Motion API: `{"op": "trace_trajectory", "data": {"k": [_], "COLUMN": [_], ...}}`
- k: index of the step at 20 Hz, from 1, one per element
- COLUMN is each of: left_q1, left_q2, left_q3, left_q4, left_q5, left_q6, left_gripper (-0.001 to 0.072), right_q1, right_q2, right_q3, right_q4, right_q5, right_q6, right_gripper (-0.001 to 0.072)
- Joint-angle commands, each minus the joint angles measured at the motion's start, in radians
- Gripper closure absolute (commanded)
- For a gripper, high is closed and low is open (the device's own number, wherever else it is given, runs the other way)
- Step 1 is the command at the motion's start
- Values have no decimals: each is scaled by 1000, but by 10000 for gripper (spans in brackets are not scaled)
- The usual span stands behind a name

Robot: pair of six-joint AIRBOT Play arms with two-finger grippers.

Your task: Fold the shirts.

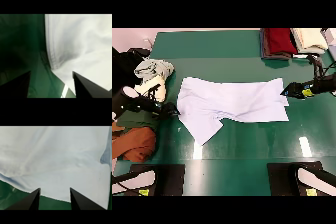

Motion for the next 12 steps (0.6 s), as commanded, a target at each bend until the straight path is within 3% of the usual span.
{"op": "trace_trajectory", "data": {"k": [1,4,5,7,8,12], "left_q1": [-50,-156,-174,-174,-166,-155], "left_q2": [1,1,1,2,4,60], "left_q3": [-66,-66,-64,-39,-11,93], "left_q4": [-58,-58,-58,-58,-57,-43], "left_q5": [66,121,127,107,81,56], "left_q6": [20,15,10,8,11,12], "left_gripper": [100,109,256,636,680,680], "right_q1": [2,7,1,-39,-75,-267], "right_q2": [22,22,22,22,22,24], "right_q3": [-22,-15,-16,-18,-30,-188], "right_q4": [38,36,32,26,24,-59], "right_q5": [-29,-23,-13,25,48,110], "right_q6": [0,0,0,0,-1,0], "right_gripper": [282,282,282,282,282,281]}}
